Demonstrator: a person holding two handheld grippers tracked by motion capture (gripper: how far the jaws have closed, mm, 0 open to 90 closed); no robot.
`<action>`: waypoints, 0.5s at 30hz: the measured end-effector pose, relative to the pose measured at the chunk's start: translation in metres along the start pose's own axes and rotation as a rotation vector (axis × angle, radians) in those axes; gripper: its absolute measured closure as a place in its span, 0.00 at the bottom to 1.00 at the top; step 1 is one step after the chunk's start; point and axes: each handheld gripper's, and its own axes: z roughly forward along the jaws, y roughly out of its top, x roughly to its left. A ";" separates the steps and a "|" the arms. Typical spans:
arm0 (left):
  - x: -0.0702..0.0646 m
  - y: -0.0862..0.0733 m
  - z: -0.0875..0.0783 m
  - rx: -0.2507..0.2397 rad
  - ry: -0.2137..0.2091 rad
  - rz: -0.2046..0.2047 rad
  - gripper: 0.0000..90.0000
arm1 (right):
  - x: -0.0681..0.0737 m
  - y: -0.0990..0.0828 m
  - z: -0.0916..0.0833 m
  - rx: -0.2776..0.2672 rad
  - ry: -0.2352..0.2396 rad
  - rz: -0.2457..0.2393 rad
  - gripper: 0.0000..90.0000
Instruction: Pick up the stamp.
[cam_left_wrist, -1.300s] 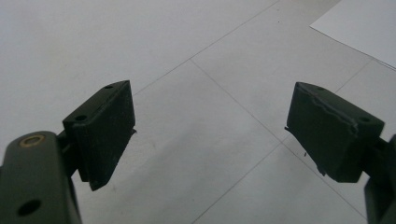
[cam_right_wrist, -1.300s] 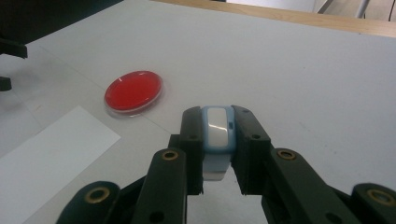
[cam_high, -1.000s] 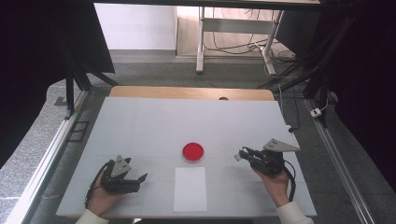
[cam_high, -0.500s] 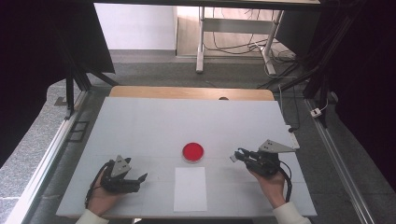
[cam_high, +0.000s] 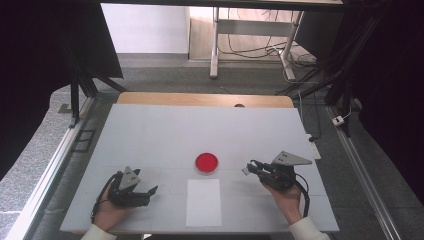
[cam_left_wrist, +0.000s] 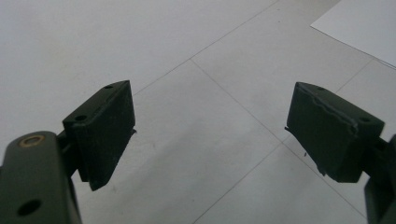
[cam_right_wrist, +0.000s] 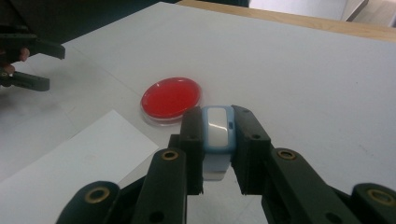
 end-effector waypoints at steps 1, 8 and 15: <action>0.000 0.000 0.000 -0.001 0.001 0.001 0.18 | 0.001 0.000 0.000 0.000 0.001 0.000 0.83; 0.000 0.000 0.000 0.000 0.000 0.002 0.18 | 0.007 0.001 0.004 -0.001 0.018 -0.008 0.83; 0.000 0.000 0.000 0.000 0.000 0.002 0.18 | 0.013 0.001 0.008 -0.001 0.033 -0.016 0.83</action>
